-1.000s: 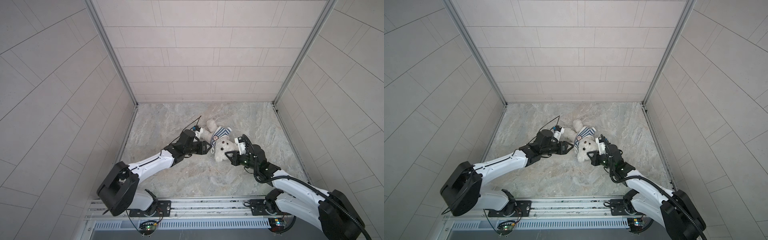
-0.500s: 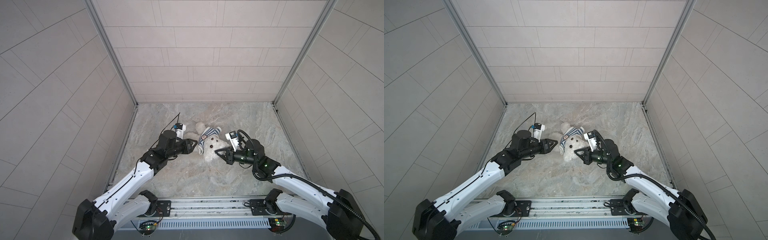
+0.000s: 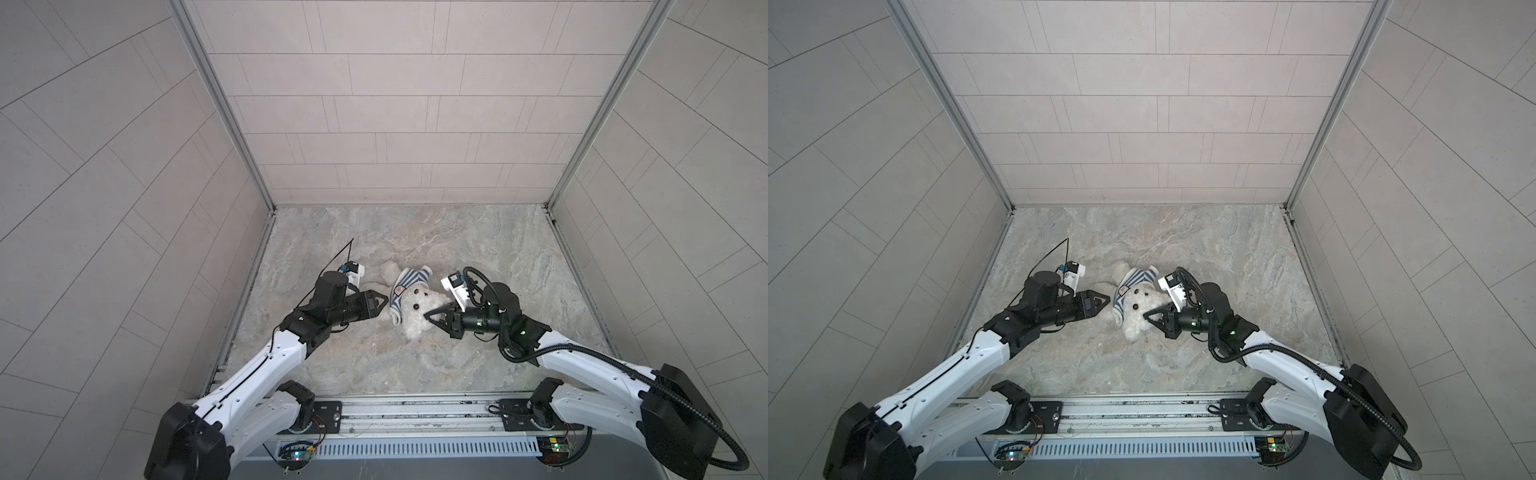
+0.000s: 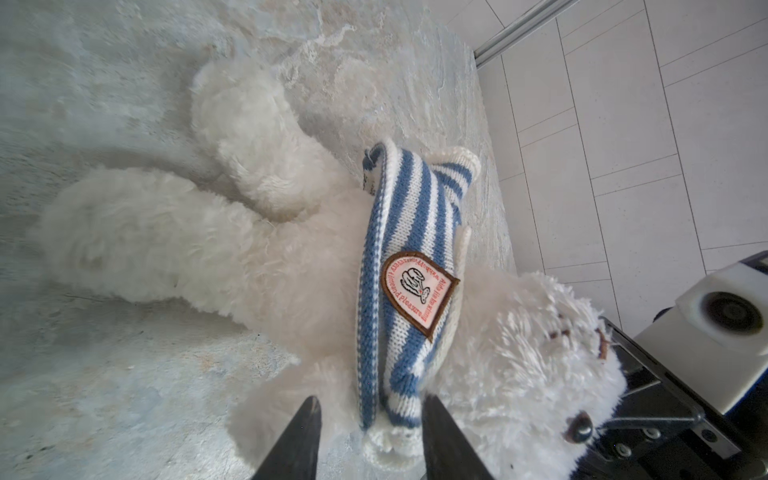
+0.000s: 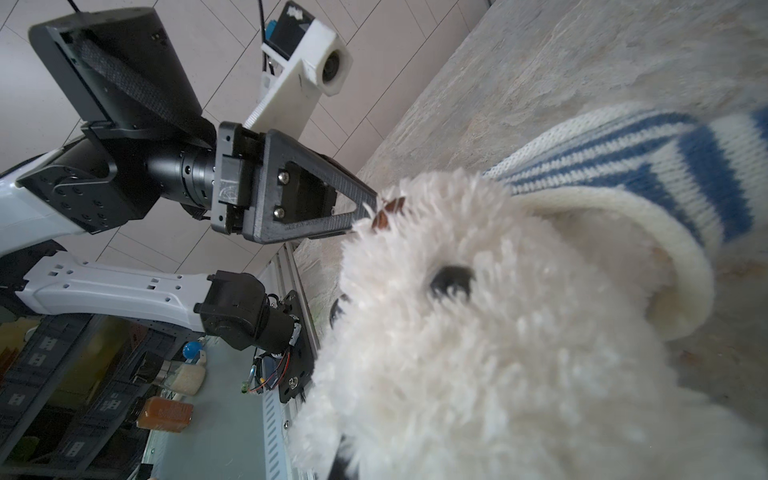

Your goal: Dress the teddy bear

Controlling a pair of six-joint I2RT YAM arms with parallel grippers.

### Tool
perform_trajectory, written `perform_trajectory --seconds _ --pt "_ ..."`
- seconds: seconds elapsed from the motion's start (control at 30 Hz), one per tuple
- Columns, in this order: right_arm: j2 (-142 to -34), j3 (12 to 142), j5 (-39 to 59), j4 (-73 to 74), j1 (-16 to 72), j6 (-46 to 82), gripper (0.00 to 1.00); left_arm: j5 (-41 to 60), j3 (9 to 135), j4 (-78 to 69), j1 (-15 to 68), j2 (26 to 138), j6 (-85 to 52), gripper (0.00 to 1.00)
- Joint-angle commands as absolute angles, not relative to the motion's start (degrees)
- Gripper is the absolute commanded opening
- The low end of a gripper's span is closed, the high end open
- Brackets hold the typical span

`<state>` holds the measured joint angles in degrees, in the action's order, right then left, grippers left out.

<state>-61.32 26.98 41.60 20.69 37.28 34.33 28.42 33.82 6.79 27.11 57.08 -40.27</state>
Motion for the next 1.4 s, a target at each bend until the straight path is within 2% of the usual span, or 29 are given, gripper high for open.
perform_trajectory --seconds 0.0,0.13,0.27,0.7,0.83,1.07,1.27,1.37 --pt "-61.34 27.41 43.33 26.29 37.73 32.08 0.0 30.93 33.3 2.44 26.9 58.76 -40.17 0.43" --pt "-61.76 27.29 43.8 26.38 38.0 31.62 0.0 30.44 33.28 2.12 26.94 60.74 -38.9 0.4" --pt "-62.31 27.16 45.49 26.0 37.98 31.04 0.0 29.48 32.89 2.24 26.84 61.95 -37.14 0.31" --pt "-63.01 26.68 45.53 27.82 37.98 31.38 0.0 32.51 32.14 -1.78 26.69 66.47 -36.64 0.28" --pt "-62.67 26.81 44.6 27.35 37.97 31.21 0.0 33.13 31.72 -2.55 26.71 66.98 -36.81 0.18" --pt "-60.25 26.19 40.96 25.71 37.79 30.94 0.0 30.53 31.35 1.57 26.7 62.41 -35.96 0.0" --pt "-55.53 24.35 35.4 23.89 35.38 32.73 0.0 28.53 31.0 7.56 26.57 57.06 -34.32 0.0" --pt "-52.48 25.06 29.38 18.95 34.85 32.81 0.0 29.22 30.93 10.83 26.65 53.71 -33.04 0.0"
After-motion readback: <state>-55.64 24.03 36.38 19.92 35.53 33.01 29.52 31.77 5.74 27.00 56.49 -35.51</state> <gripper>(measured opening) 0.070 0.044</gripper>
